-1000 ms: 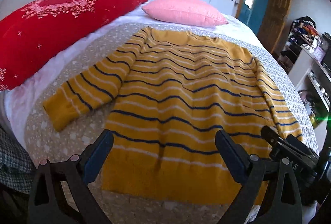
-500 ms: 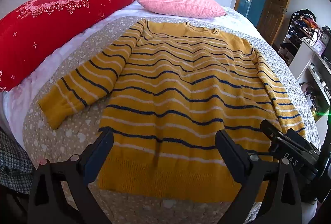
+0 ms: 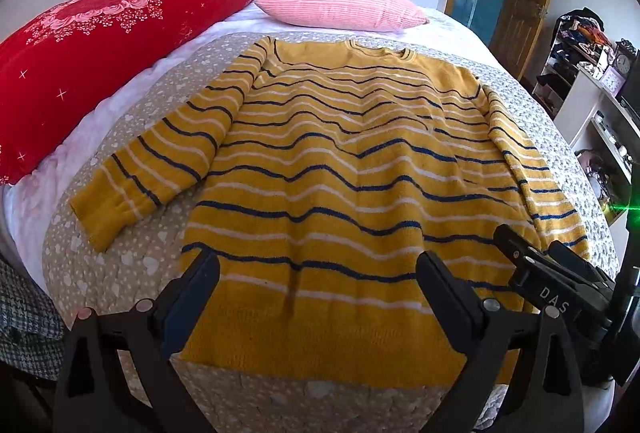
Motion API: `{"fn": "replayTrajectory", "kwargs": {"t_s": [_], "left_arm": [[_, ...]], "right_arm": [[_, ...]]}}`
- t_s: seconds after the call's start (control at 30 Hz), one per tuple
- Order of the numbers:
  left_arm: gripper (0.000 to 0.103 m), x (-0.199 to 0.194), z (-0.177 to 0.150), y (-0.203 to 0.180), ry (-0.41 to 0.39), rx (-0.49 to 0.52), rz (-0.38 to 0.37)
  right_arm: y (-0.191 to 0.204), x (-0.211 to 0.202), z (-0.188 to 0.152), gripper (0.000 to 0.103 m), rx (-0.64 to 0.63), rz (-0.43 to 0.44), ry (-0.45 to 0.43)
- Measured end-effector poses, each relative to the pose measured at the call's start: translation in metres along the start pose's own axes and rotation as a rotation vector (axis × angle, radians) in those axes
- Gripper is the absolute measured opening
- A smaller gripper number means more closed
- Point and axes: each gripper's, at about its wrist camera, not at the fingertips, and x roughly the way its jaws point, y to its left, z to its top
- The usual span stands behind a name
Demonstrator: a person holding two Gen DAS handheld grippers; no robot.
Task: Fold small clothes
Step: 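Move the right gripper toward the sweater's sleeve cuff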
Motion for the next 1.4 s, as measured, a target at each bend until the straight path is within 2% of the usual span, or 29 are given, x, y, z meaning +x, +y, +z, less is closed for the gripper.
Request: {"fn": "replayTrajectory", "kwargs": {"t_s": [0.5,0.73,0.87,1.03,1.2,1.3,1.4], "left_arm": [[0.098,-0.004,-0.002,-0.006,0.000,0.011,-0.010],[0.098,-0.006,-0.003,-0.008,0.001,0.014,-0.011],[0.098,-0.005,-0.005,-0.008,0.006,0.015,-0.011],[0.098,-0.003,-0.007,-0.010,0.019,0.018,-0.020],[0.098,-0.001,-0.007,-0.012,0.022,0.023,-0.020],[0.098,0.004,-0.008,-0.015,0.036,0.031,-0.020],[0.098,0.006,-0.009,-0.018,0.042,0.041,-0.021]], "right_arm": [[0.001,-0.004,-0.001,0.101,0.006,0.002,-0.001],[-0.003,-0.015,0.004,0.101,0.006,0.019,-0.029],[-0.022,-0.040,0.015,0.101,0.024,-0.006,-0.125],[-0.057,-0.054,0.025,0.101,0.069,-0.075,-0.165],[-0.110,-0.053,0.020,0.101,0.166,-0.180,-0.148],[-0.132,-0.049,0.015,0.101,0.213,-0.196,-0.121],[-0.136,-0.040,0.010,0.101,0.221,-0.183,-0.090]]}}
